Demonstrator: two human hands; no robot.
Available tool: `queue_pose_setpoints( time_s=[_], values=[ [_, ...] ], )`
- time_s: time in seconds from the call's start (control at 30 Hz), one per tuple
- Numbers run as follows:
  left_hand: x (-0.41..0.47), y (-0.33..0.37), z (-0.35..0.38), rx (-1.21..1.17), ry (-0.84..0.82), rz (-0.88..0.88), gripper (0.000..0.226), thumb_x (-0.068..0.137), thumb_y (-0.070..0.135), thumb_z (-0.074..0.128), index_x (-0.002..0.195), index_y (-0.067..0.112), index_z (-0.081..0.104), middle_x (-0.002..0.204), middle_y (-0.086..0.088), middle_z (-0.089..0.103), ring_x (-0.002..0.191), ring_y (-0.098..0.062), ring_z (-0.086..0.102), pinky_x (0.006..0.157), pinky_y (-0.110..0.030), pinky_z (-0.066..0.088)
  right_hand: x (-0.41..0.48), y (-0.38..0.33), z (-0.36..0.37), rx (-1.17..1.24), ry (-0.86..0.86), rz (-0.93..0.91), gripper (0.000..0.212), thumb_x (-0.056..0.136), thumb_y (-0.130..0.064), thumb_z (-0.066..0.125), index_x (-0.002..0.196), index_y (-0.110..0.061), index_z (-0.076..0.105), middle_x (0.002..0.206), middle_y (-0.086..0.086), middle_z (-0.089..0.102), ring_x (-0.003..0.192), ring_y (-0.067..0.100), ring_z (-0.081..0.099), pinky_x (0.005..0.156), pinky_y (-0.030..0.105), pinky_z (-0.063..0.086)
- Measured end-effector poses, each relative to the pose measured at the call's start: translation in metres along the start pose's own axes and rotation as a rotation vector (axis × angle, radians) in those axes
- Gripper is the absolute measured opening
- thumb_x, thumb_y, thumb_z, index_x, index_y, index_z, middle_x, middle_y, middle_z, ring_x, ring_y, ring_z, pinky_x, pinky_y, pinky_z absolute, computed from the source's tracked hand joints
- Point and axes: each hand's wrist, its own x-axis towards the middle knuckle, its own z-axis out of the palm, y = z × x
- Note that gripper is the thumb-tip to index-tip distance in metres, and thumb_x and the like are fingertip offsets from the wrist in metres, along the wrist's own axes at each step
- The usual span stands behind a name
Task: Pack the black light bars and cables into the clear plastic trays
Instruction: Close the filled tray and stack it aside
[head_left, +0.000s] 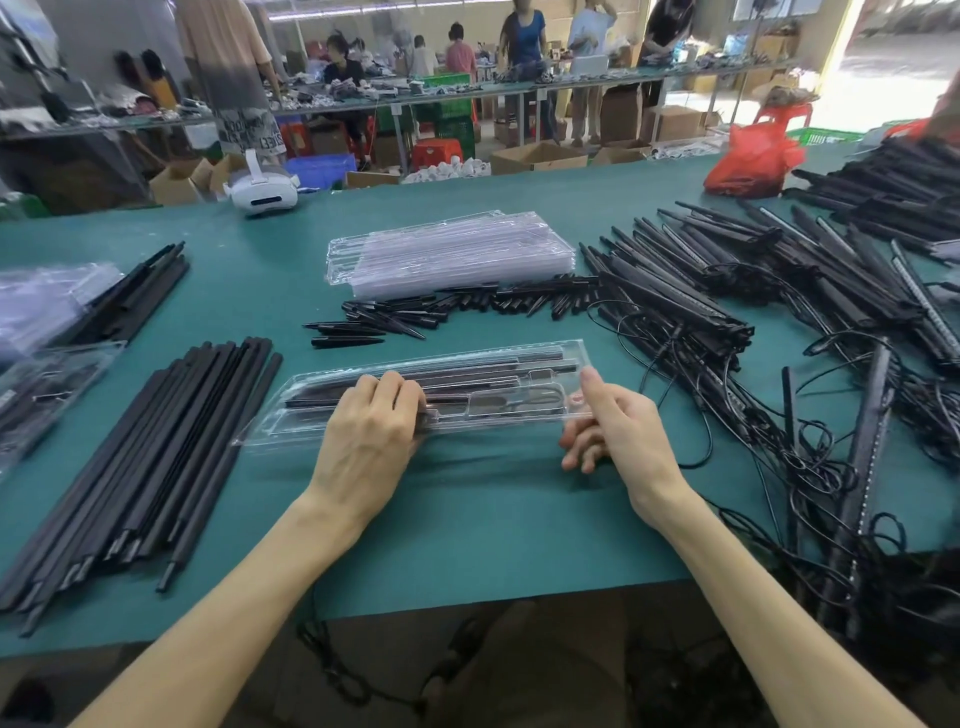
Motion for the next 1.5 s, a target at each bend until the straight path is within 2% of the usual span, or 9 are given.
queue_pose_setpoints(
  time_s=[0.4, 0.6, 0.73, 0.87, 1.0, 1.07, 1.17, 1.4, 1.5],
  values=[
    [0.006, 0.007, -0.014, 0.052, -0.147, 0.020, 0.034, 0.065, 0.011, 0.092, 0.083, 0.006, 0.064, 0.080, -0.009, 0.061, 0.064, -0.026, 0.061, 0.056, -0.038, 0.056, 0.000, -0.001, 0.000, 0.045, -0.036, 0.001, 0.057, 0.094, -0.064, 0.051, 0.100, -0.007, 0.058, 0.073, 0.011, 0.071, 0.053, 0.026, 0.066, 0.040, 0.025, 0.047],
    [0.011, 0.003, -0.014, 0.049, -0.167, 0.045, 0.035, 0.066, 0.013, 0.092, 0.084, 0.004, 0.064, 0.080, -0.009, 0.063, 0.066, -0.026, 0.064, 0.056, -0.038, 0.056, -0.001, 0.000, 0.001, -0.037, -0.076, -0.017, 0.072, 0.078, -0.069, 0.070, 0.111, -0.007, 0.052, 0.082, 0.009, 0.075, 0.059, 0.026, 0.069, 0.045, 0.027, 0.048],
    [0.012, -0.003, -0.015, 0.047, -0.126, 0.114, 0.039, 0.060, 0.015, 0.095, 0.081, 0.006, 0.063, 0.076, -0.007, 0.062, 0.061, -0.025, 0.062, 0.051, -0.034, 0.054, -0.001, 0.000, 0.002, -0.039, -0.066, -0.019, 0.075, 0.074, -0.072, 0.072, 0.110, -0.009, 0.053, 0.081, 0.008, 0.074, 0.059, 0.025, 0.069, 0.044, 0.027, 0.048],
    [0.014, -0.008, -0.009, 0.008, -0.063, 0.174, 0.031, 0.070, 0.016, 0.089, 0.084, 0.006, 0.064, 0.082, -0.007, 0.062, 0.068, -0.026, 0.059, 0.058, -0.038, 0.054, 0.001, 0.002, 0.001, 0.030, 0.011, -0.013, 0.056, 0.086, -0.052, 0.073, 0.107, -0.003, 0.057, 0.080, 0.012, 0.074, 0.057, 0.025, 0.068, 0.044, 0.025, 0.047],
    [0.012, 0.004, 0.002, -0.042, -0.006, 0.248, 0.017, 0.087, -0.003, 0.066, 0.102, 0.003, 0.065, 0.095, -0.011, 0.061, 0.085, -0.030, 0.058, 0.074, -0.044, 0.052, 0.003, 0.003, -0.006, 0.171, 0.210, 0.013, 0.031, 0.093, -0.022, 0.070, 0.105, 0.004, 0.058, 0.074, 0.016, 0.072, 0.051, 0.020, 0.064, 0.043, 0.022, 0.047],
    [0.010, 0.009, 0.005, -0.061, 0.014, 0.232, 0.023, 0.089, -0.006, 0.059, 0.110, 0.003, 0.064, 0.098, -0.011, 0.060, 0.088, -0.030, 0.057, 0.076, -0.044, 0.051, 0.003, 0.003, -0.009, 0.239, 0.280, 0.016, 0.026, 0.093, -0.018, 0.069, 0.104, 0.003, 0.058, 0.072, 0.014, 0.069, 0.048, 0.017, 0.061, 0.042, 0.021, 0.044],
    [0.007, 0.011, 0.007, -0.097, 0.041, 0.173, 0.026, 0.083, -0.011, 0.062, 0.106, 0.001, 0.065, 0.095, -0.013, 0.060, 0.084, -0.031, 0.057, 0.072, -0.045, 0.052, 0.003, 0.003, -0.010, 0.269, 0.316, 0.008, 0.021, 0.092, -0.017, 0.069, 0.100, 0.000, 0.058, 0.071, 0.014, 0.068, 0.047, 0.015, 0.058, 0.041, 0.020, 0.042],
    [0.013, 0.011, 0.006, -0.117, 0.040, 0.176, 0.024, 0.081, -0.013, 0.064, 0.100, 0.001, 0.067, 0.093, -0.014, 0.063, 0.083, -0.033, 0.060, 0.072, -0.046, 0.054, 0.005, 0.005, -0.011, 0.284, 0.335, 0.010, 0.029, 0.094, -0.028, 0.070, 0.103, -0.003, 0.059, 0.071, 0.011, 0.069, 0.048, 0.015, 0.060, 0.043, 0.021, 0.043],
    [0.018, 0.010, 0.003, -0.129, 0.039, 0.195, 0.013, 0.089, -0.004, 0.067, 0.100, 0.001, 0.069, 0.091, -0.013, 0.068, 0.080, -0.033, 0.063, 0.070, -0.046, 0.056, 0.004, 0.006, -0.007, 0.126, 0.342, 0.012, 0.049, 0.092, -0.052, 0.066, 0.111, -0.008, 0.055, 0.076, 0.002, 0.070, 0.064, 0.016, 0.066, 0.062, 0.029, 0.051]
  ],
)
